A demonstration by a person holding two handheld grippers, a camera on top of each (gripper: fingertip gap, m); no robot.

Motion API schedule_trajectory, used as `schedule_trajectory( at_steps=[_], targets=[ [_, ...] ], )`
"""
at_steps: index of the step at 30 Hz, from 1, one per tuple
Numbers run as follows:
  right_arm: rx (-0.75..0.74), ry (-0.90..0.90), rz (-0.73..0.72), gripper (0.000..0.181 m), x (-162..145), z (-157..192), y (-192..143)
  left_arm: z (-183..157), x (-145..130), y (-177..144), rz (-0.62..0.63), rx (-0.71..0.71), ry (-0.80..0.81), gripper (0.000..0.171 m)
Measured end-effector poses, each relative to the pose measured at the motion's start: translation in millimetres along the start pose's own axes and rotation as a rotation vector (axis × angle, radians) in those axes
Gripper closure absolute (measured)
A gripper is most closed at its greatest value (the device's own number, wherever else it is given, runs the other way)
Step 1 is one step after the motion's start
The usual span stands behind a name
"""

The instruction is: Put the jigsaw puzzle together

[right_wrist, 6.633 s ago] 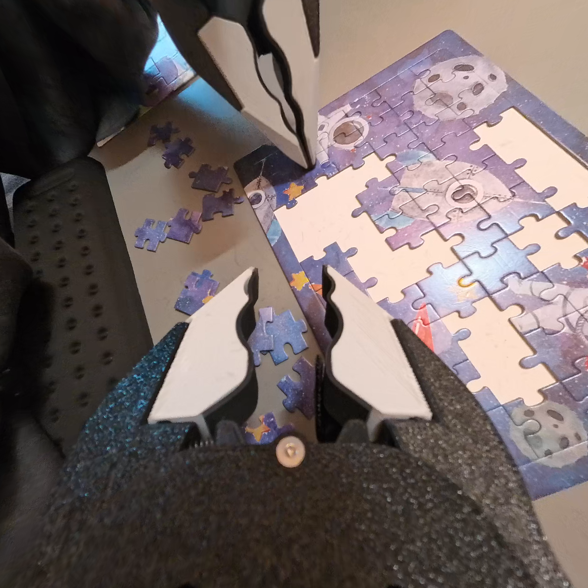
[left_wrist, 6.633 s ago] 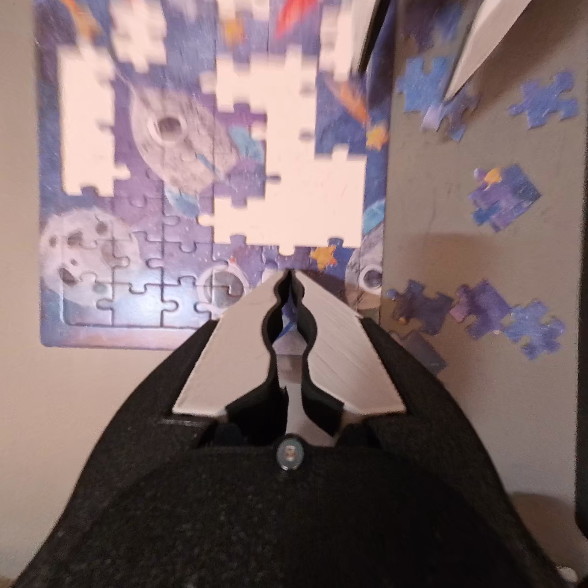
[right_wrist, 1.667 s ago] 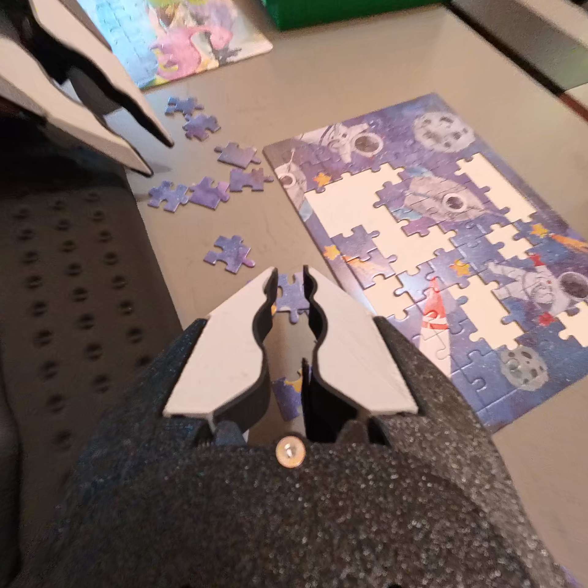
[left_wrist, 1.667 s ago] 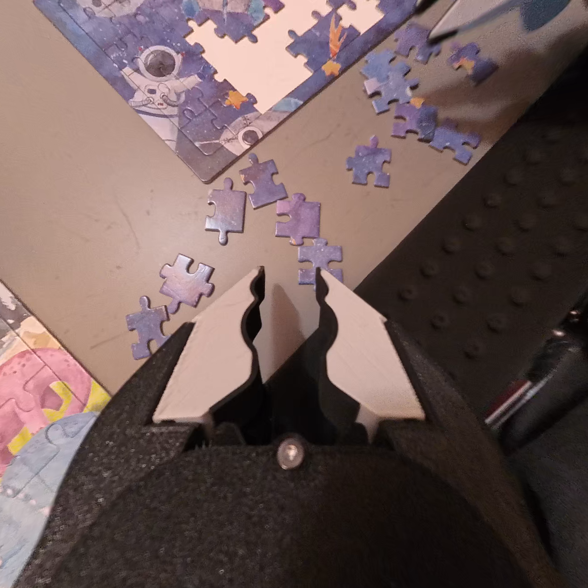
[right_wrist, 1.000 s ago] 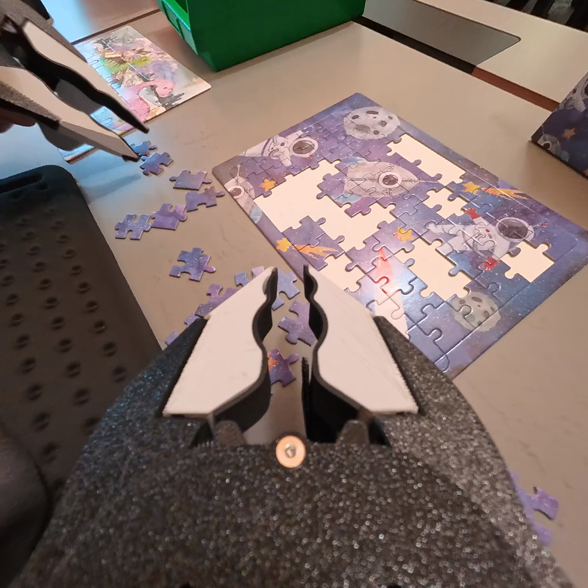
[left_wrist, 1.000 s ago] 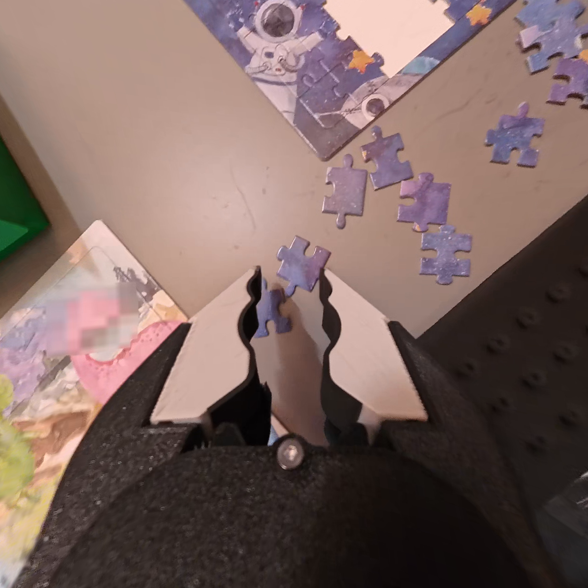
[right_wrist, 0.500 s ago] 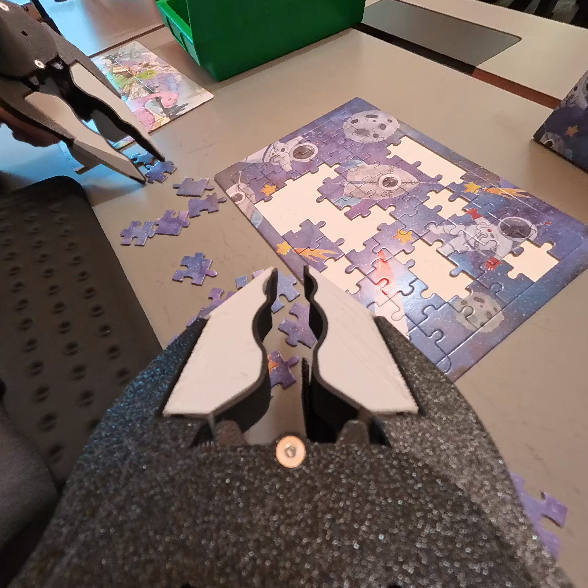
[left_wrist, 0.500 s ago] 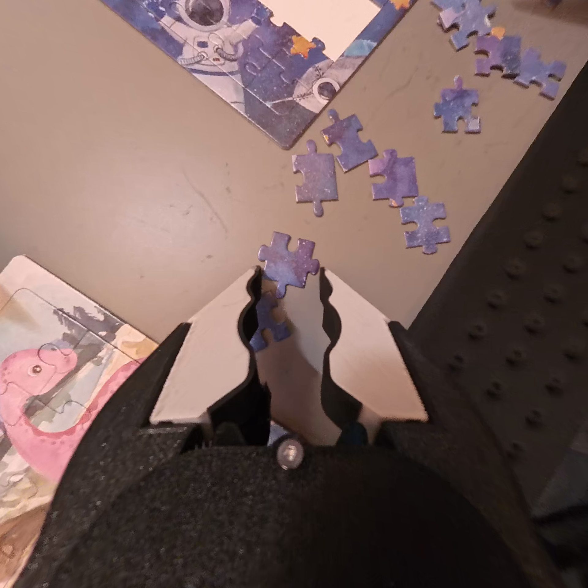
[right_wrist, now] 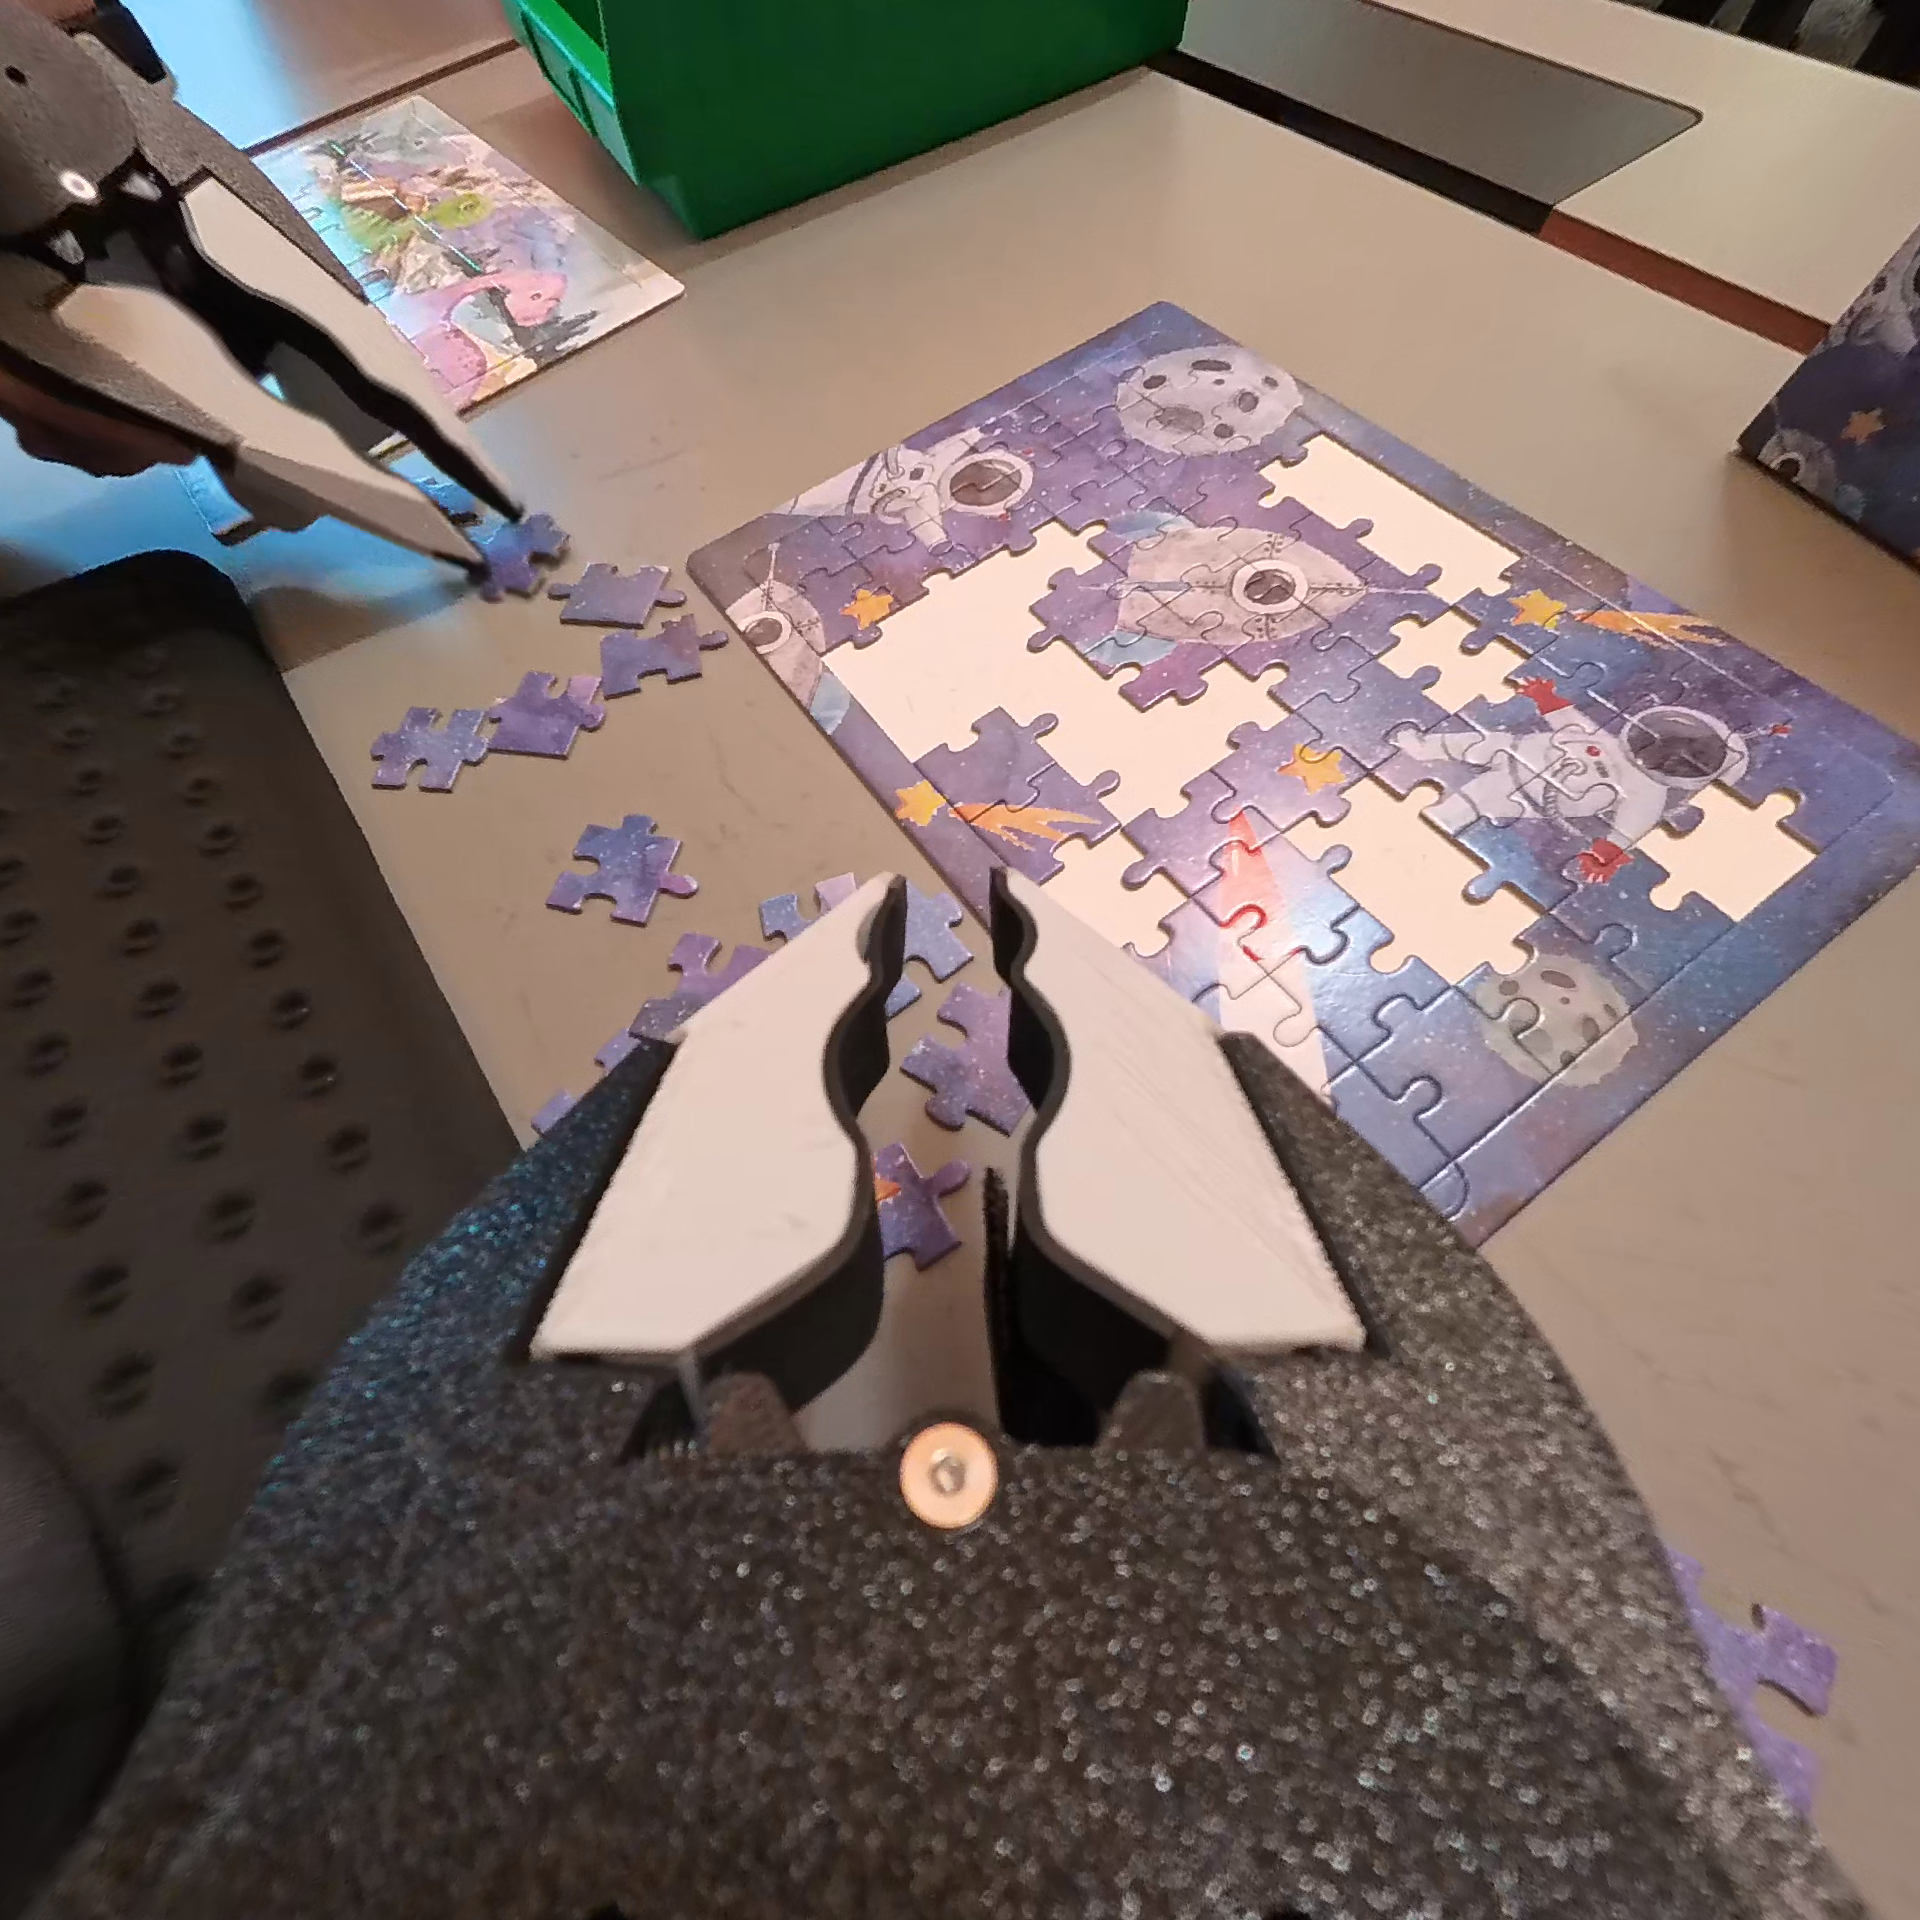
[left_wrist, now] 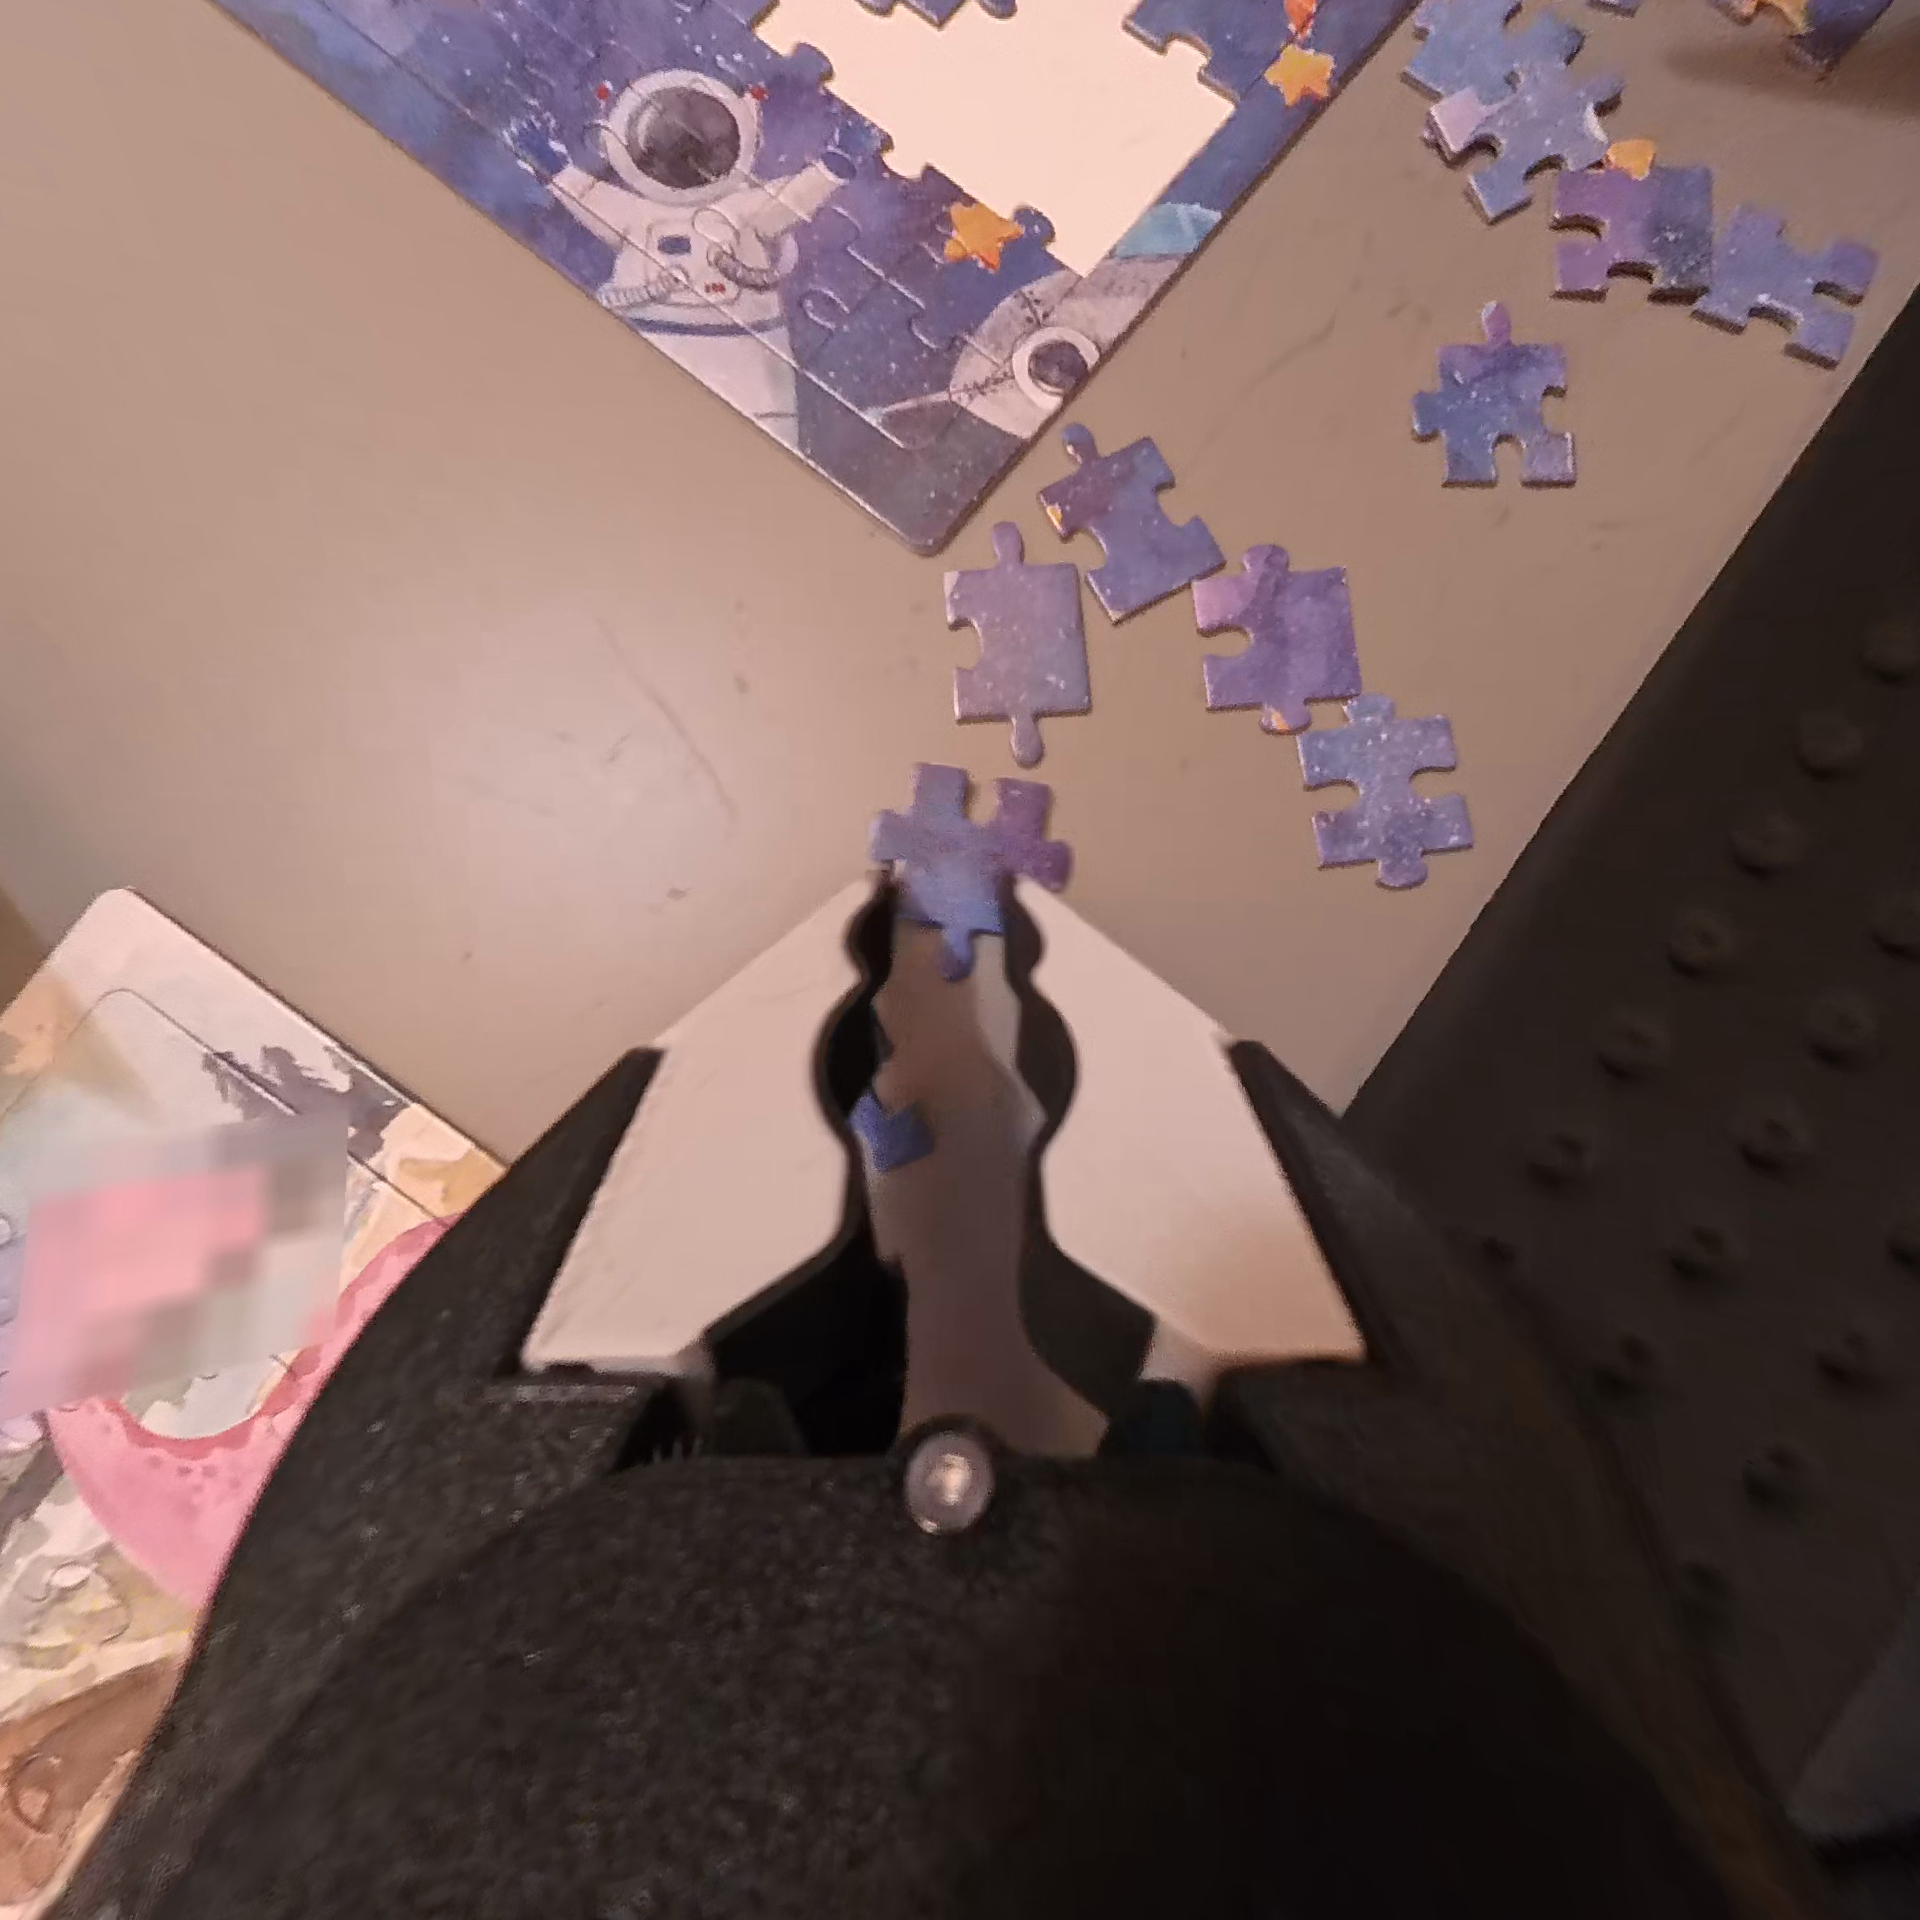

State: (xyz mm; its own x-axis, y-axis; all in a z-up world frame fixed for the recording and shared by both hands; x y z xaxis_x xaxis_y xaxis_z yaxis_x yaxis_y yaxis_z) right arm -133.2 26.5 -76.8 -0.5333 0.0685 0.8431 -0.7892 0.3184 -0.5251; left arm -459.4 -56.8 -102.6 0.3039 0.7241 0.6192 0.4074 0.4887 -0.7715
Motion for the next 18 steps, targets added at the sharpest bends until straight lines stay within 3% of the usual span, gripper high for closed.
schedule_trajectory(
  at_steps=[1,2,9,18],
  targets=[
    [0.000,-0.002,-0.002,0.165,0.3,0.4,-0.2,-0.2,2.9,-0.6,-0.012,0.017,0.009,0.168],
    [0.001,-0.001,-0.001,0.165,0.2,0.2,-0.4,-0.1,6.6,-1.4,-0.027,0.030,0.018,0.171],
    [0.003,-0.011,0.009,0.165,-0.5,1.9,0.0,4.0,14.3,-4.8,0.022,0.065,0.022,0.171],
    [0.000,-0.012,0.016,0.165,-0.4,2.7,0.0,11.5,-10.3,-21.9,0.026,0.145,-0.070,0.147]
  ],
)
Point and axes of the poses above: each gripper's, where its closed fingertips meet, y out along the fingers, x out of its top, z = x × y across the jaws, the point moved 9 cm from there along -y, back along the fingers, and after that the axes turned 14 degrees about -y, right-handed, at the moved point
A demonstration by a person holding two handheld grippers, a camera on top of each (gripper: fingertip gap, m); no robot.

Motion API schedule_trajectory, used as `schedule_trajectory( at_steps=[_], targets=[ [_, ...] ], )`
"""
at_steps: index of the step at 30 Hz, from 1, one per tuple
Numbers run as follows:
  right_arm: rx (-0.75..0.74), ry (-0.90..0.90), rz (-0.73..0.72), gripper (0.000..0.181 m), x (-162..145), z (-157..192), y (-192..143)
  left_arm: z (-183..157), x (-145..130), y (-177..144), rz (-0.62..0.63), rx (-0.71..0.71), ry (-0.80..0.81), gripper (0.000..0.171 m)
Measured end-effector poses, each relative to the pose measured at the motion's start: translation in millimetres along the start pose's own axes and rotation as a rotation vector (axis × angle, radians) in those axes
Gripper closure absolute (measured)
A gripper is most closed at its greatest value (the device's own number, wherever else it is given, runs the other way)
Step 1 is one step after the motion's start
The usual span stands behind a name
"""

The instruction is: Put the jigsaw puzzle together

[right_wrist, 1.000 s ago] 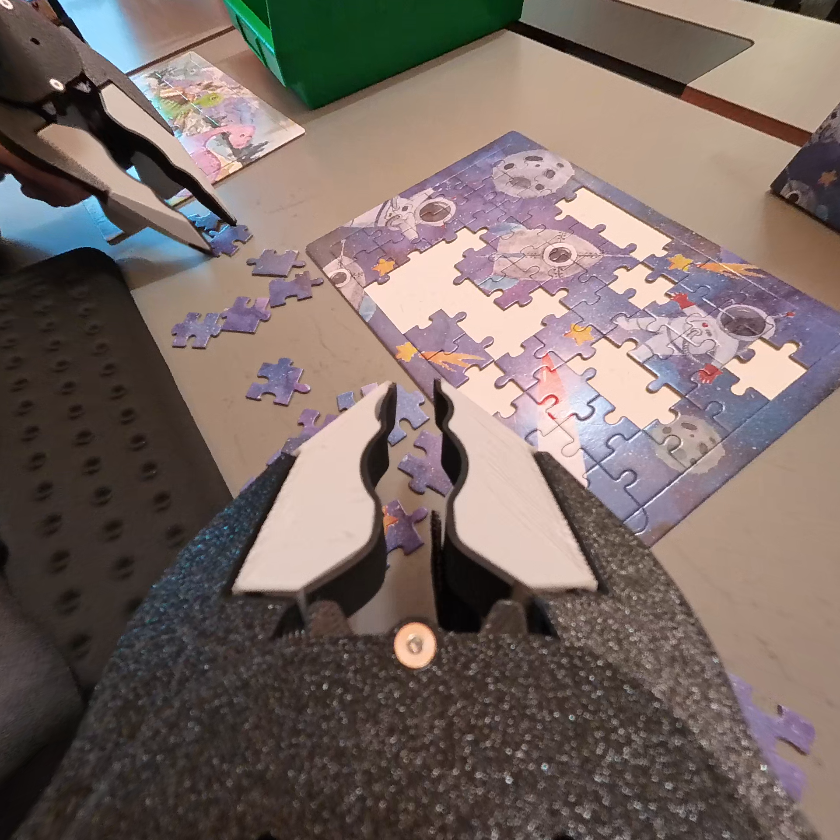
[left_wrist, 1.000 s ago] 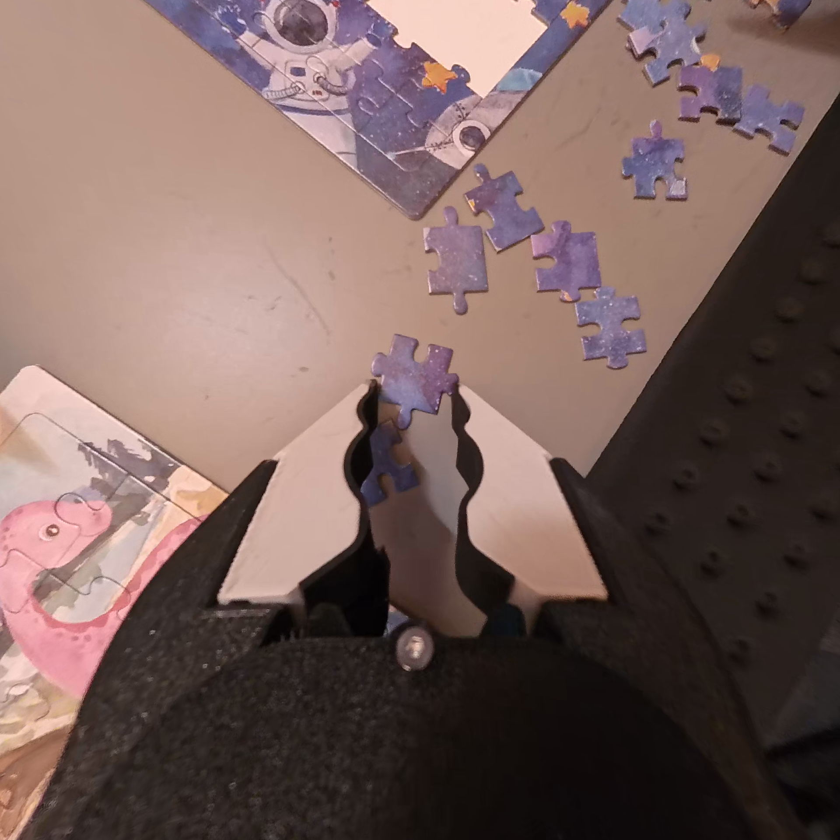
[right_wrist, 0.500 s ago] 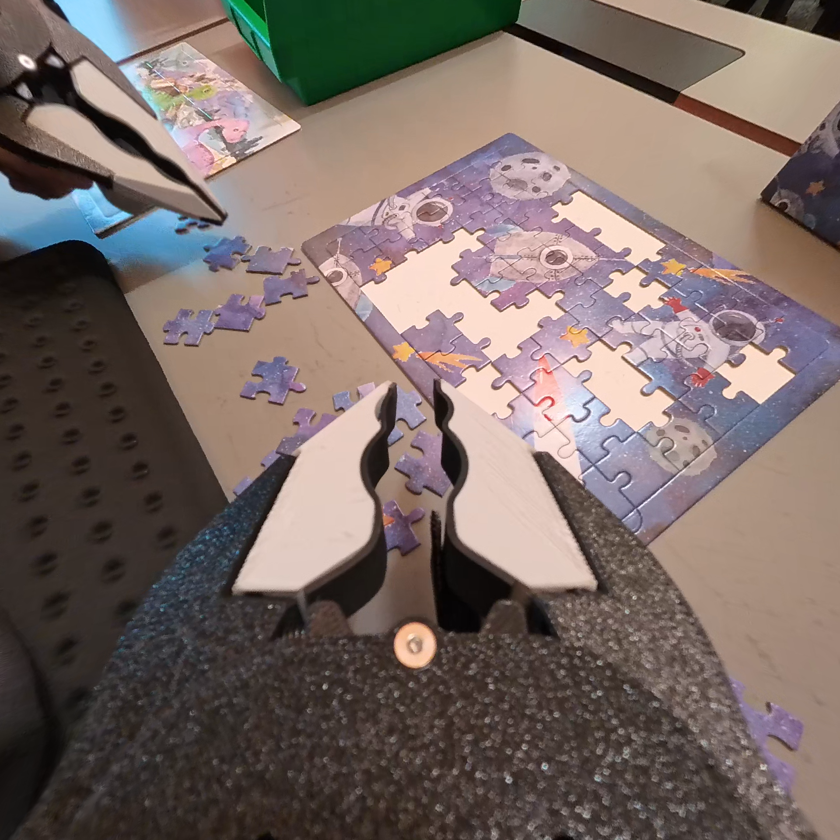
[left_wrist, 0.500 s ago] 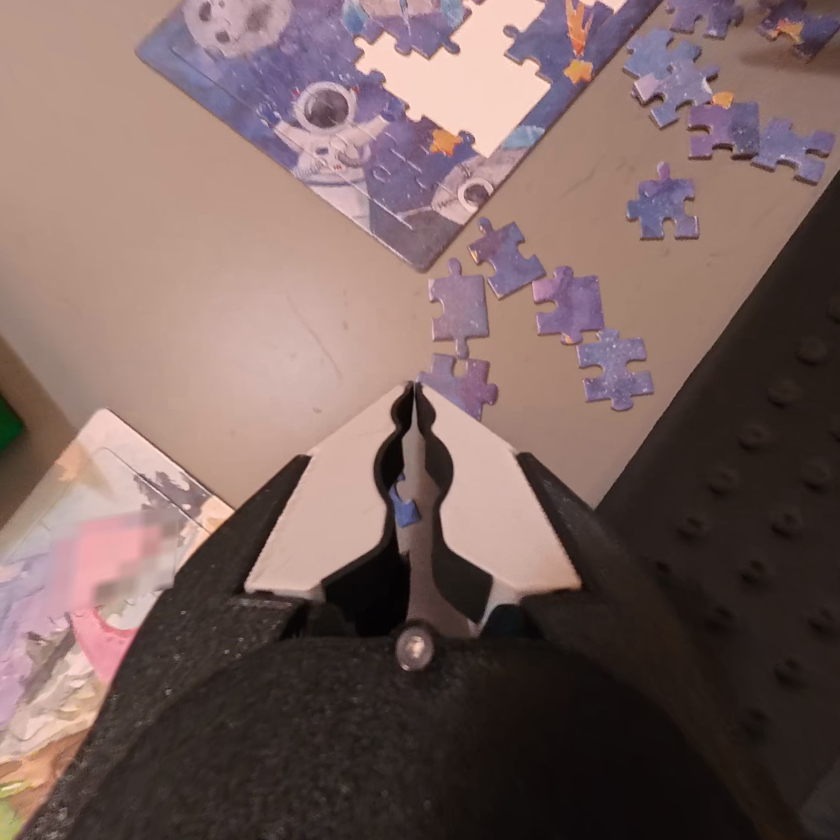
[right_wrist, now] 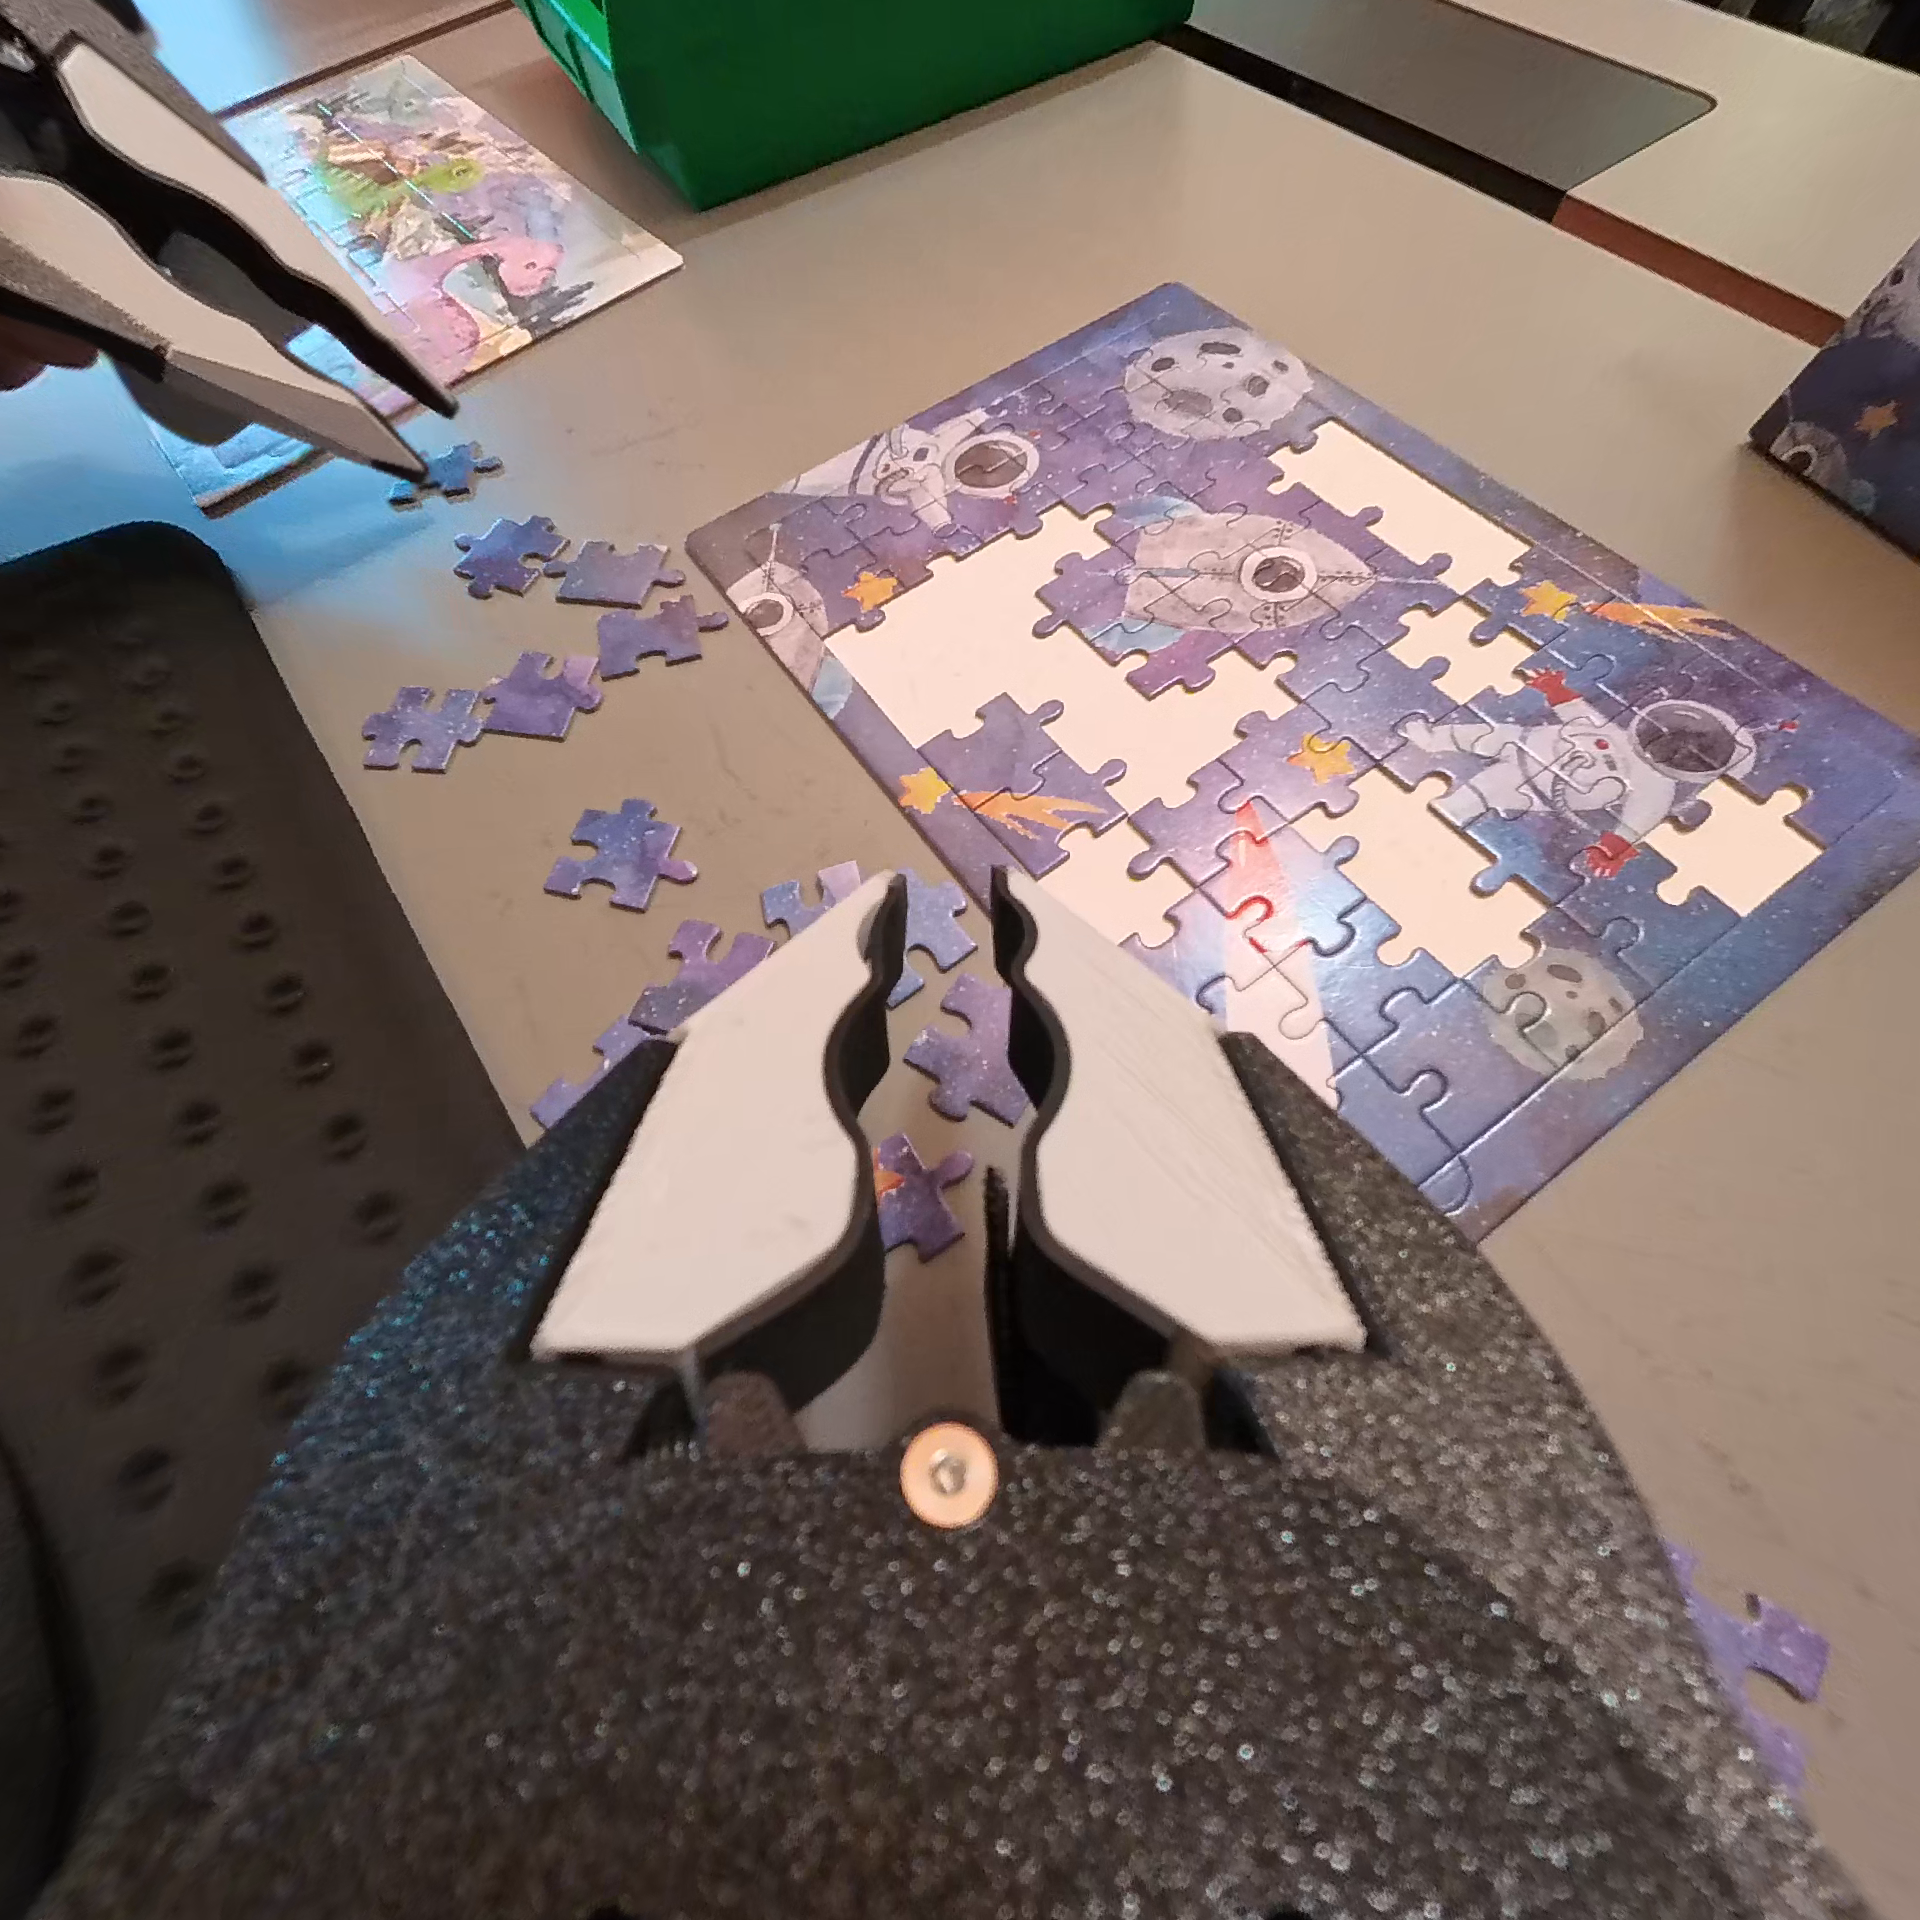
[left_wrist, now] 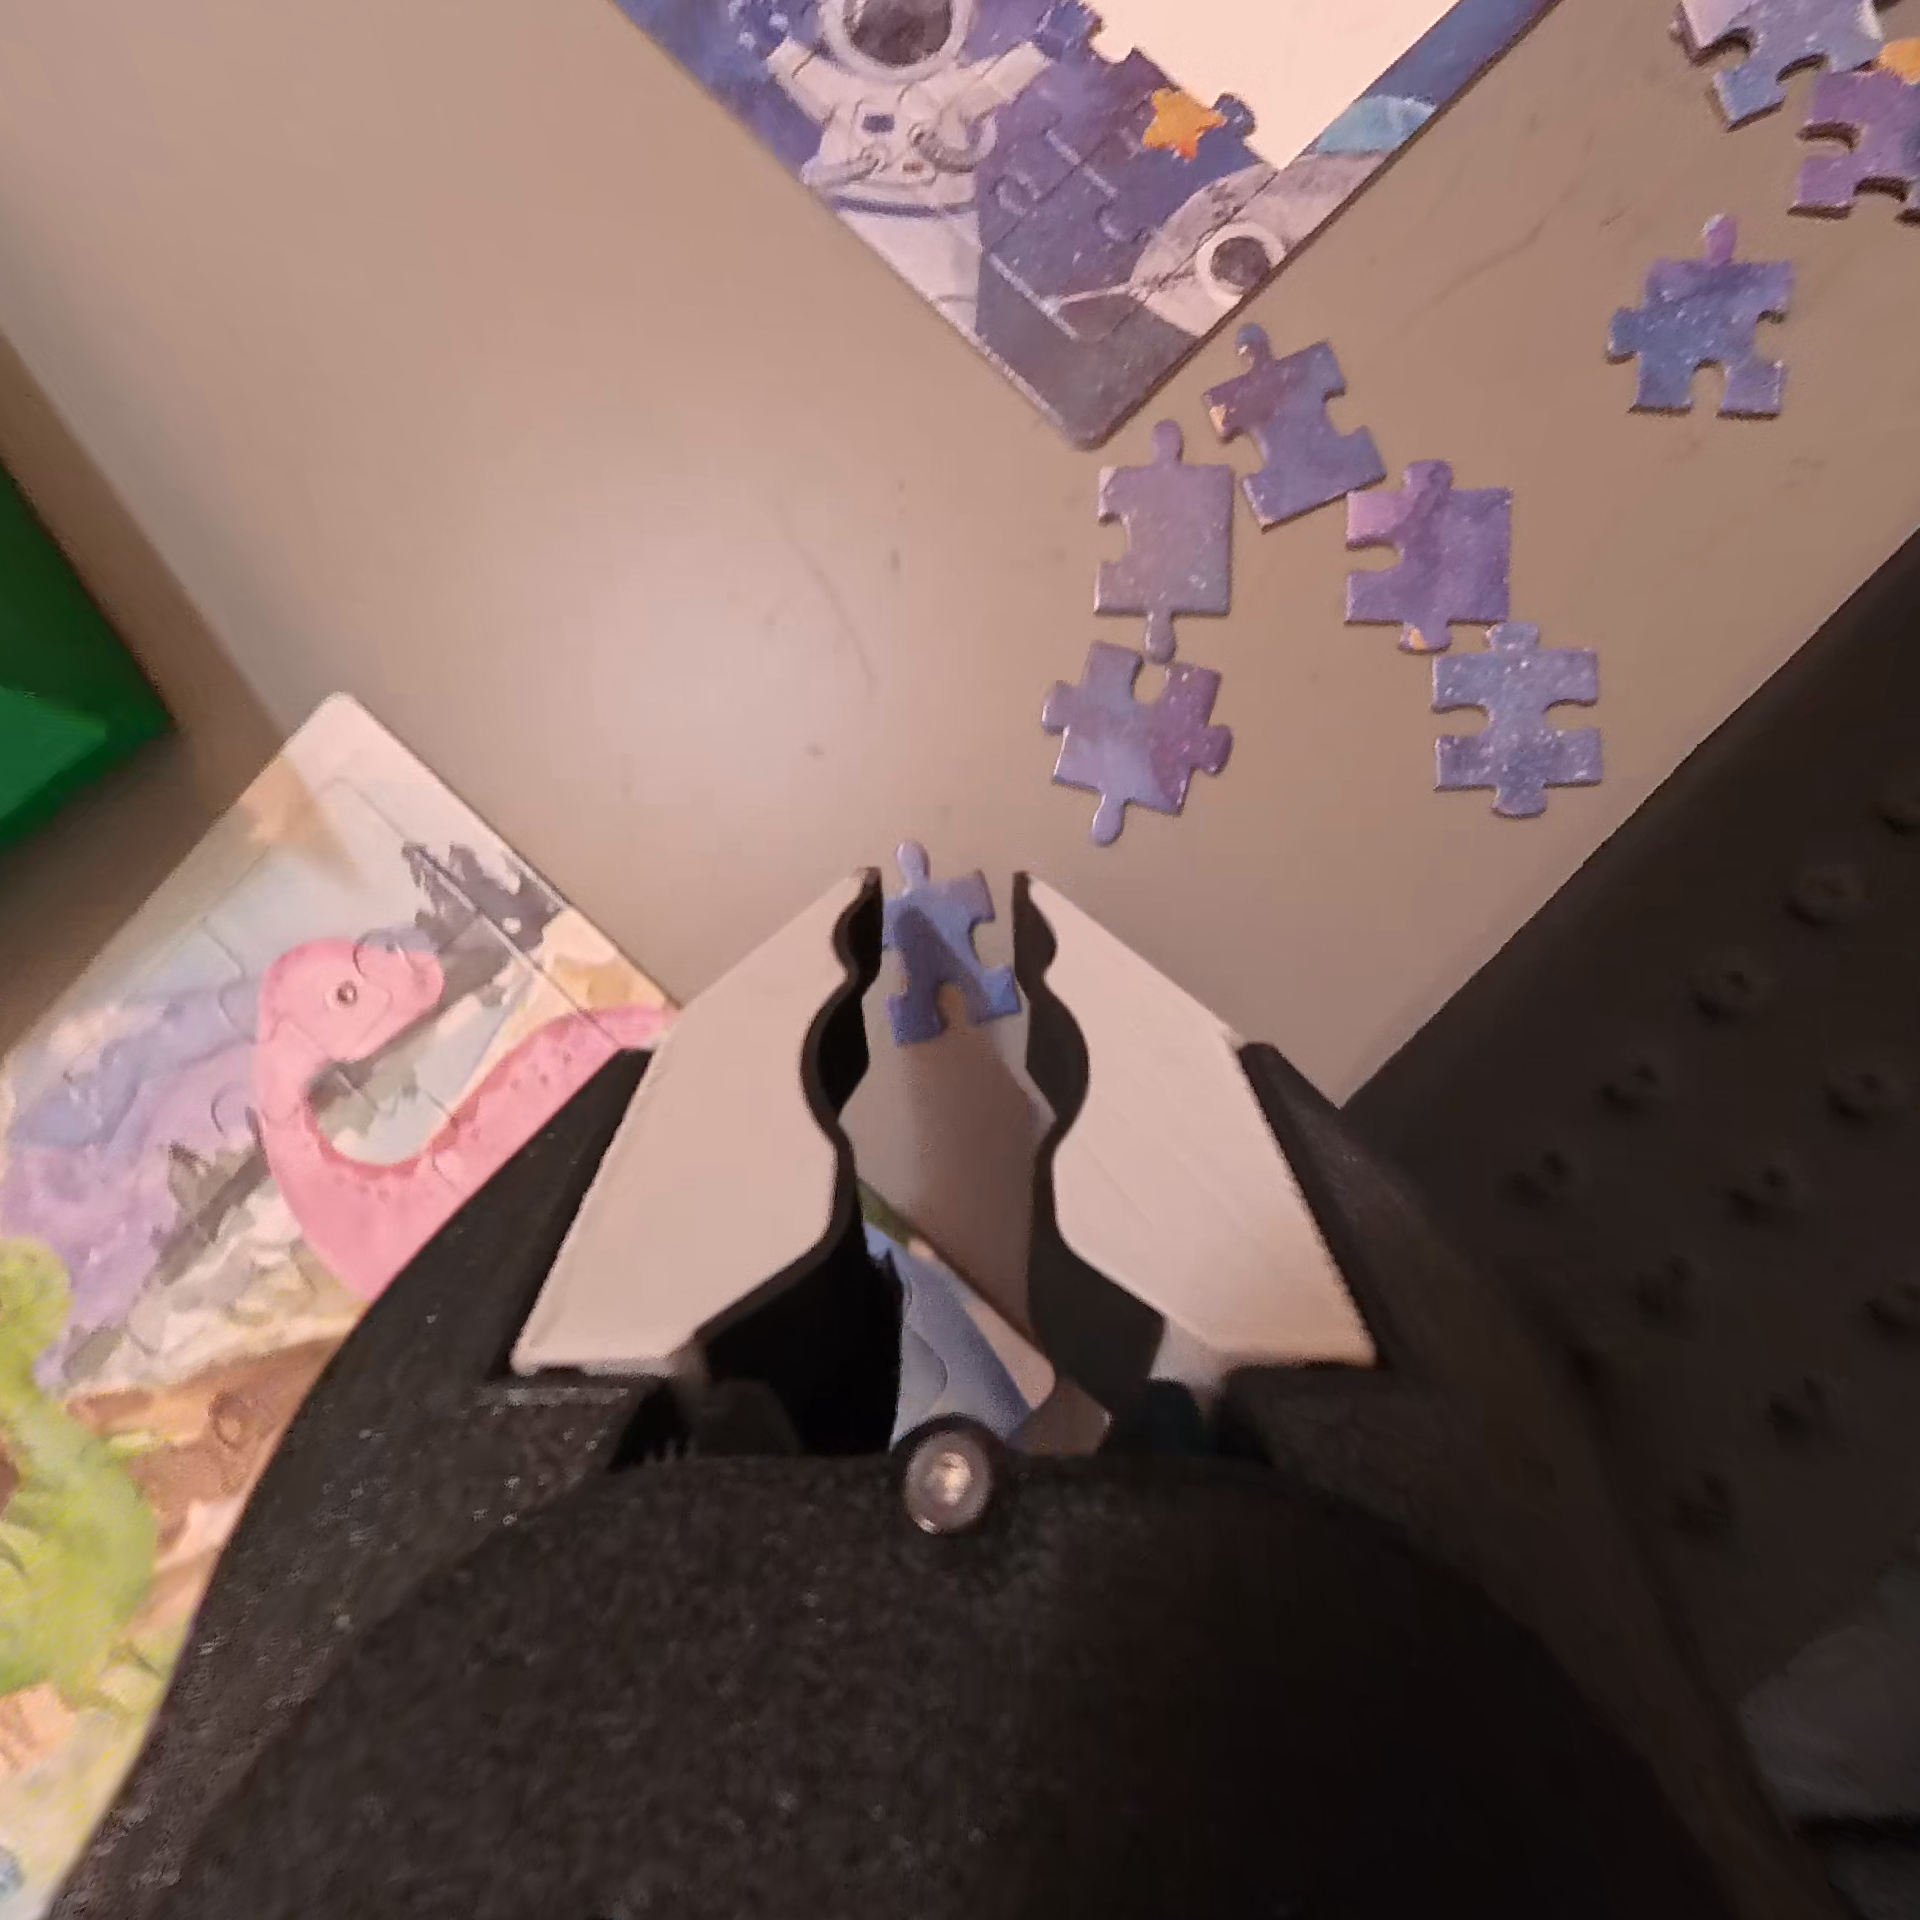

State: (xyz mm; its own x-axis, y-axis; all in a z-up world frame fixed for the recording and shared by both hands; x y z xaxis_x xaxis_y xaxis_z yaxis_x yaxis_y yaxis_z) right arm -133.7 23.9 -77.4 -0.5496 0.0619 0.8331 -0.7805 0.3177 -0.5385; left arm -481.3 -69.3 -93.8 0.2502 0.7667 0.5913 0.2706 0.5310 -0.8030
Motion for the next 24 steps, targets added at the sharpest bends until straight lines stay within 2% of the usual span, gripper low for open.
schedule_trajectory(
  at_steps=[4,7,9,15,19,24],
  targets=[
    [0.001,-0.009,0.012,0.165,-0.7,0.1,1.9,7.7,-12.3,-3.6,0.010,0.031,-0.120,0.134],
    [-0.002,-0.013,0.019,0.165,-1.0,0.5,2.8,13.5,-15.0,-3.7,-0.008,0.053,-0.227,0.115],
    [-0.008,-0.015,0.015,0.165,-0.2,0.6,2.4,13.2,-14.1,-3.8,-0.037,0.040,-0.249,0.116],
    [-0.019,-0.008,0.004,0.165,-0.7,-1.4,-0.5,7.1,-14.7,-3.2,-0.018,0.072,-0.202,0.119],
    [-0.017,-0.020,0.010,0.165,-0.4,1.3,0.6,6.2,-16.4,-5.6,-0.015,0.090,-0.203,0.128],
    [-0.014,-0.028,0.018,0.165,-1.0,2.3,0.6,3.3,-20.5,-7.3,-0.006,0.080,-0.225,0.128]
  ],
)
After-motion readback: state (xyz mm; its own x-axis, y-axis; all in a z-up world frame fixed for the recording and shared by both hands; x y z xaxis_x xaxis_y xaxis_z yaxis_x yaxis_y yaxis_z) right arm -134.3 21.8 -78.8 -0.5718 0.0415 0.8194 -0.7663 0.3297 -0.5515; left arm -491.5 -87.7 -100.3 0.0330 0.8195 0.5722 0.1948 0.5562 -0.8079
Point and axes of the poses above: each gripper's, where its closed fingertips meet, y out along the fingers, x out of its top, z = x × y across the jaws, the point moved 9 cm from there along -y, back along the fingers, and after that the axes turned 14 degrees about -y, right-handed, at the moved point
